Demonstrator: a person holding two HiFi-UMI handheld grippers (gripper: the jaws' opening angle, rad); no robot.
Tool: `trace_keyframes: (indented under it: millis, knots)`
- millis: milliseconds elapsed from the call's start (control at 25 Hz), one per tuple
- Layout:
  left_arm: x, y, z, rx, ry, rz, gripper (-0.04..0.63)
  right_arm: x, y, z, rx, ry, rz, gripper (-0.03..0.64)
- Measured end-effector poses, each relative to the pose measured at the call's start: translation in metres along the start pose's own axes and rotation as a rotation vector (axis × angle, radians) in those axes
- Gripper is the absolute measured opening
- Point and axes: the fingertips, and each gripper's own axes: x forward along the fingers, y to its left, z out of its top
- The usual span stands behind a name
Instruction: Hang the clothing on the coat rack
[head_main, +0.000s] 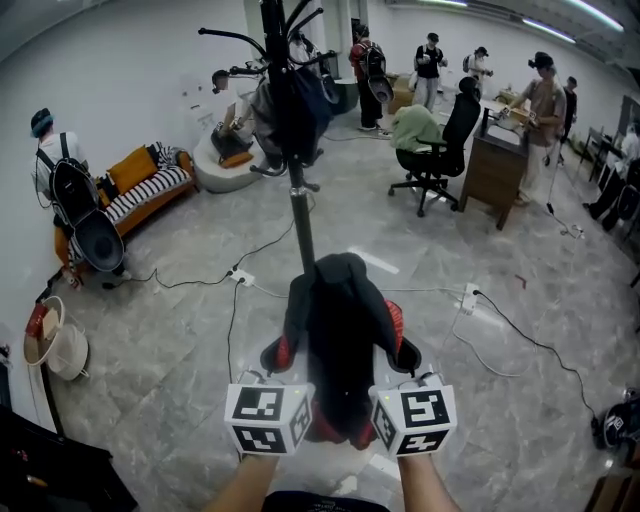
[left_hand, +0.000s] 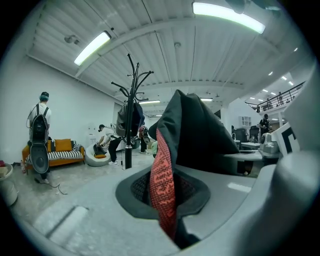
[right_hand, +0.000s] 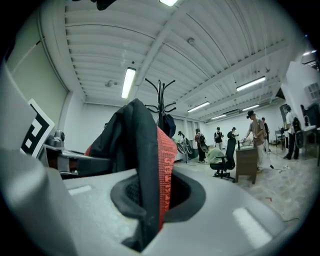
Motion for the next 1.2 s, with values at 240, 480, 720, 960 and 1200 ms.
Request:
trace_keyframes:
  millis: [240,480,720,960,1200]
  knots:
    - [0.015,0.003,0.004,0.001,-0.015,0.027,0.025,0.019,-0.011,0.004,-0.02,-0.001,0.017,0.025]
    - [0.038,0.011,0.008,-0.003,-0.024,0.039,0.025,0.044,-0.019,0.008,-0.031,-0.001,0.03,0.024]
    - [0.068,0.025,0.014,-0.015,-0.03,0.04,0.025,0.075,-0.027,0.011,-0.037,0.004,0.034,0.025]
    - [0.105,0.048,0.02,-0.036,-0.033,0.033,0.025,0.117,-0.034,0.012,-0.052,0.024,0.031,0.025]
    - [0.144,0.069,0.027,-0.049,-0.03,0.005,0.025,0.157,-0.044,0.016,-0.044,0.041,0.004,0.025]
